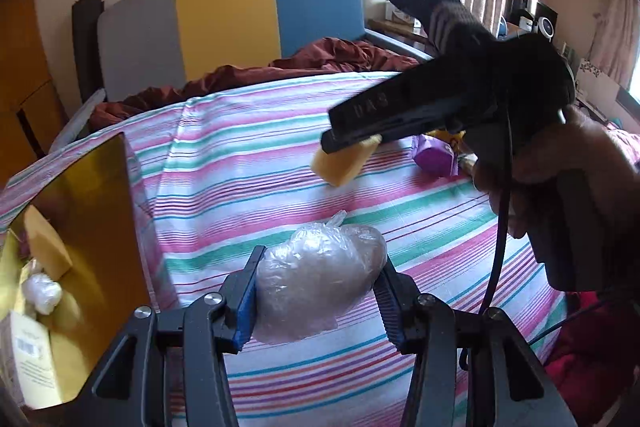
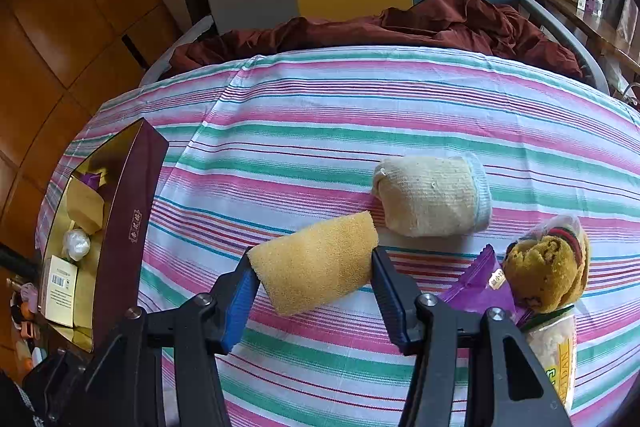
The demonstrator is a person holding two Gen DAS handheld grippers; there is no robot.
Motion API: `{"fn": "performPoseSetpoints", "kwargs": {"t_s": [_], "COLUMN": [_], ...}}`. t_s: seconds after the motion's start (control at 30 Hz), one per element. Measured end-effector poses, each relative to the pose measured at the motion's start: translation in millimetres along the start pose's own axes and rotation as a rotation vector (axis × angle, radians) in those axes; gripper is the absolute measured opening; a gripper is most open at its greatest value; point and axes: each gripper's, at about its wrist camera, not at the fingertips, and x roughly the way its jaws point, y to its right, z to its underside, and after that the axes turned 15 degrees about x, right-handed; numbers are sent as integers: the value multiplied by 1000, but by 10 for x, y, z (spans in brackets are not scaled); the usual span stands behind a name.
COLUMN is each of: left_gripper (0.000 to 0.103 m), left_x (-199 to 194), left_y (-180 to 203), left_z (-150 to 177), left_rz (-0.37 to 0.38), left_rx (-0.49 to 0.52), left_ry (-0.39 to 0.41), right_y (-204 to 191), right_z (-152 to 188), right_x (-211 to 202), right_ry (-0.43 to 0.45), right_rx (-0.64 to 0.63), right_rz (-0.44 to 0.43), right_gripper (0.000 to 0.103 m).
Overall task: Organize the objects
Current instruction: 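Carry the wrapped white ball into the gold tray and open the left tool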
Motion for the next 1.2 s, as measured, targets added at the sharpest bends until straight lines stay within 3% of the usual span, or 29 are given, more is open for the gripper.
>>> {"fn": "performPoseSetpoints", "kwargs": {"t_s": [0.47,0.97,1.2], "left_gripper": [52,52,52], "left_x": [-371,-729,-746], "left_y": [-530,-1195,-1505], "left_z": [139,493,708], "left_rz": [-68,-279,-280], "left_rx": [-134,-224,-306], "left_ry": [3,-19,-57], "right_y": [-13,-43,-79], "right_z": [47,66,79], "right_x": [-2,1,4], "right_ry": [19,34,42], "right_rx": [-17,-36,-52], "right_rz": [22,47,64], "right_gripper": [55,55,55]}}
